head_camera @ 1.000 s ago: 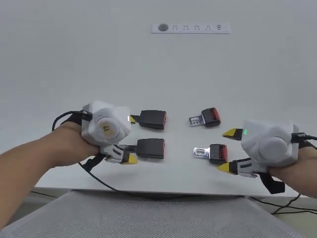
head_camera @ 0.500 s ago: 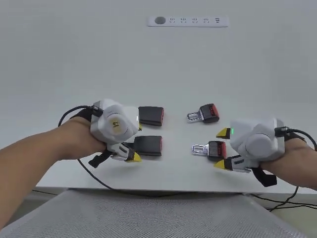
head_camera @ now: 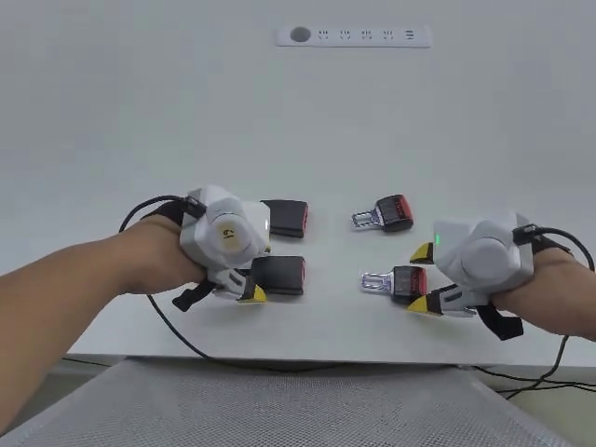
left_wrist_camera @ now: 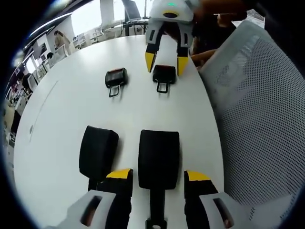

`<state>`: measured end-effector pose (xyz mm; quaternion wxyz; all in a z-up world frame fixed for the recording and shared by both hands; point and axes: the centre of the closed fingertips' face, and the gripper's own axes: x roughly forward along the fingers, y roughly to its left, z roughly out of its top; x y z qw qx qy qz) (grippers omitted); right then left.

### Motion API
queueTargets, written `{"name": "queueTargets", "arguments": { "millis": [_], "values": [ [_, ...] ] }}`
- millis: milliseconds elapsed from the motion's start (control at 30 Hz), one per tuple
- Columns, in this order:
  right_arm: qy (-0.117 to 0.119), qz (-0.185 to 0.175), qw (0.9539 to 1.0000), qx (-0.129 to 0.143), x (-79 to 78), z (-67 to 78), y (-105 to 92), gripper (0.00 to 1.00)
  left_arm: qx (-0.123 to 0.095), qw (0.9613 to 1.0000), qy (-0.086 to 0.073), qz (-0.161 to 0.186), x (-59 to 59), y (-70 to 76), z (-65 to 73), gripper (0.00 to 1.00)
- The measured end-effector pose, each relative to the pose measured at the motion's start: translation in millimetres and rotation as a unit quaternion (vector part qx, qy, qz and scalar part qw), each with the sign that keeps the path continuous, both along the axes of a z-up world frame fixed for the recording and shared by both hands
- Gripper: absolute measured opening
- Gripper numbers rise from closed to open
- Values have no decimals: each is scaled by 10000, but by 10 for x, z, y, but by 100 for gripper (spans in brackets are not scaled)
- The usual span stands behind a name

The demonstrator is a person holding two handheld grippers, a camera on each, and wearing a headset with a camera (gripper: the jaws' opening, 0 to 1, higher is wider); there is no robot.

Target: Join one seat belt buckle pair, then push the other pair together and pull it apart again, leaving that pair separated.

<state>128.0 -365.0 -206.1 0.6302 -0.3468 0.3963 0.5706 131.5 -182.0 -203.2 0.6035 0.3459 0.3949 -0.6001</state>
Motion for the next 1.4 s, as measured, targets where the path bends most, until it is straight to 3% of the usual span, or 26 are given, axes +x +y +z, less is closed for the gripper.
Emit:
{"name": "queueTargets", "arguments": {
  "millis": [333, 467, 633, 900, 1133, 1400],
  "values": [
    [43, 150, 9997, -164, -25, -58, -31, 34, 31, 10000, -25, -22, 44, -19, -27, 37],
    [37, 169, 9998, -131, -14, -80, -16, 34, -24, 9999, 89, -69, 13, -46, -17, 36],
    [0, 259, 9995, -152, -7, -84, -4, 34, 26, 9999, 79, -123, 20, -35, -39, 34],
    [-36, 369, 9991, -211, -13, -83, -5, 34, 116, 9987, -136, -469, 21, 0, -81, 34],
    [-49, 379, 9989, -257, 0, -101, -7, 34, 207, 9983, -156, -520, 36, 3, -90, 34],
    [-60, 220, 9997, -81, 26, -45, 96, 34, 210, 9983, -164, -512, 32, -8, -74, 34]
  ]
}}
